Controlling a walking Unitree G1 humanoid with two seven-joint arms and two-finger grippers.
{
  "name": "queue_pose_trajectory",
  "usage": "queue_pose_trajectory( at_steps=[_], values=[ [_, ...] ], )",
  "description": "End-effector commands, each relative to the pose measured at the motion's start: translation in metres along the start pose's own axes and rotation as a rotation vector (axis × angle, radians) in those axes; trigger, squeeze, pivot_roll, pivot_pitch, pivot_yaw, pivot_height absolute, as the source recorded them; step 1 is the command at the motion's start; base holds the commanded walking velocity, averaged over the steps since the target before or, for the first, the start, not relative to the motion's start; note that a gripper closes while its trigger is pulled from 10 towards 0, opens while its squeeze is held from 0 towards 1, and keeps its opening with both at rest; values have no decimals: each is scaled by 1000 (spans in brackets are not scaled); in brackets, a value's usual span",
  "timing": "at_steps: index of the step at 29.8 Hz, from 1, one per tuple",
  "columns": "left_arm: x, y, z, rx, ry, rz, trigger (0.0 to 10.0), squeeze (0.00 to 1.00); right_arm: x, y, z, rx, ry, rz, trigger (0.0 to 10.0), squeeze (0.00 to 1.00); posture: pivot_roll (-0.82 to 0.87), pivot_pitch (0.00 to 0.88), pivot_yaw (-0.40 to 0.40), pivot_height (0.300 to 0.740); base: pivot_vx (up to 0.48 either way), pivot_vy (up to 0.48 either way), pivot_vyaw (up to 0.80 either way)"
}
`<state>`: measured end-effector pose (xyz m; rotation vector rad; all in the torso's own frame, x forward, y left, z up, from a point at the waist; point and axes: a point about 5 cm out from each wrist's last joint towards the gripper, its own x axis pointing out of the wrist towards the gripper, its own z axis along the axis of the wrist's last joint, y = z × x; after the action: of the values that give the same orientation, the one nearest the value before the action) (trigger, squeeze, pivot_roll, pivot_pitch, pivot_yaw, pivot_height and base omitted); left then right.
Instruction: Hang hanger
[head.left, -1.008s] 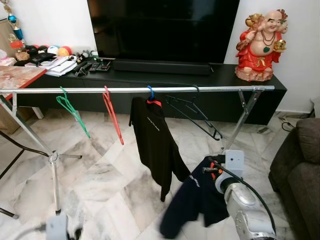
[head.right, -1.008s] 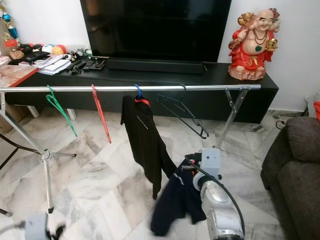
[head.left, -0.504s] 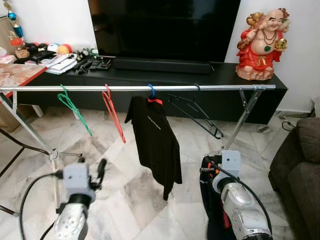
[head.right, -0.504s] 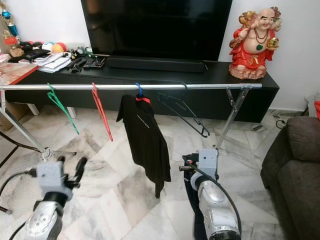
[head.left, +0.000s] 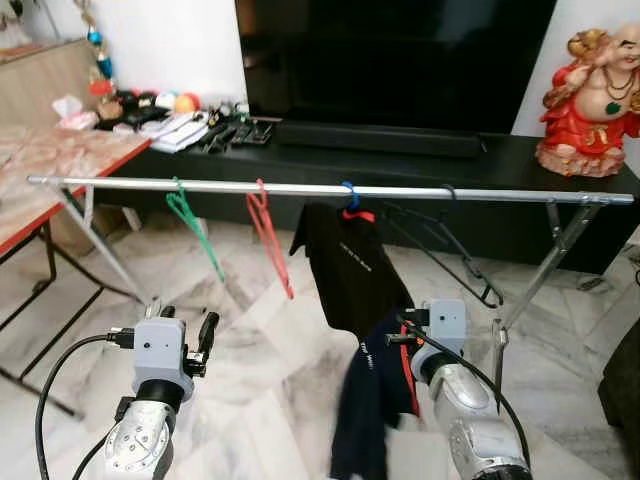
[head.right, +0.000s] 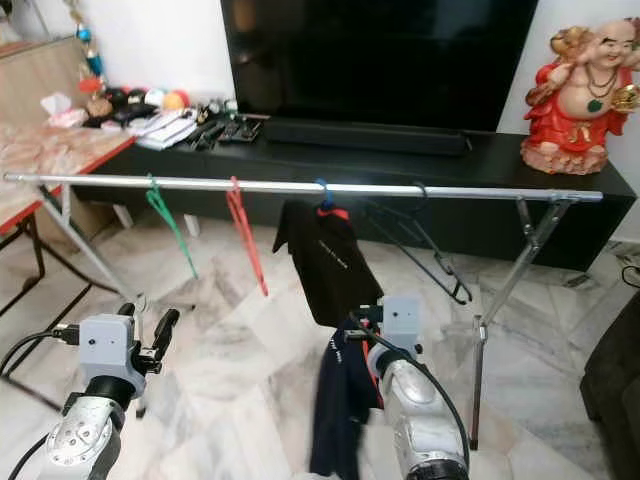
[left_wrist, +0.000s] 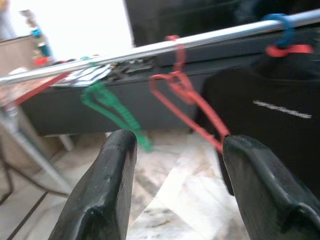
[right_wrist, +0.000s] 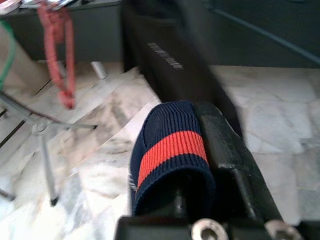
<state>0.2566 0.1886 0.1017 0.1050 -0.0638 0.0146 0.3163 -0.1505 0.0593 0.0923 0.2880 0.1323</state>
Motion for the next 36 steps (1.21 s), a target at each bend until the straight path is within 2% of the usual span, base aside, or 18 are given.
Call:
queue_pose_trajectory(
  at_steps=[1, 16, 24, 28, 33, 36],
  values=[
    [0, -1, 3, -13, 3, -22, 10000, 0, 0, -4, 2, 9, -15, -29, 10000, 0, 10, 0, 65, 740, 356, 0, 0],
    [2, 8, 1, -31, 16, -15, 10000, 0, 0, 0, -7, -16, 18, -9, 10000, 0, 17, 0, 50, 740, 352, 0, 0],
    [0, 13, 0, -45, 21, 6, 10000, 0, -12, -16, -44, -54, 139, -46, 10000, 0, 25, 0, 36, 740, 350, 0, 0],
    [-2, 13, -5, -54, 57, -12, 10000, 0, -16, -20, -53, -57, 170, -55, 10000, 0, 24, 0, 34, 740, 62, 0, 0],
    [-3, 12, -13, -162, 113, -31, 10000, 0, -18, -23, -58, -59, 187, -61, 10000, 0, 28, 0, 28, 740, 0, 0, 0],
    [1, 10, -9, -163, 101, -54, 10000, 0, -17, -21, -58, -61, 182, -54, 10000, 0, 31, 0, 23, 740, 0, 0, 0]
  ],
)
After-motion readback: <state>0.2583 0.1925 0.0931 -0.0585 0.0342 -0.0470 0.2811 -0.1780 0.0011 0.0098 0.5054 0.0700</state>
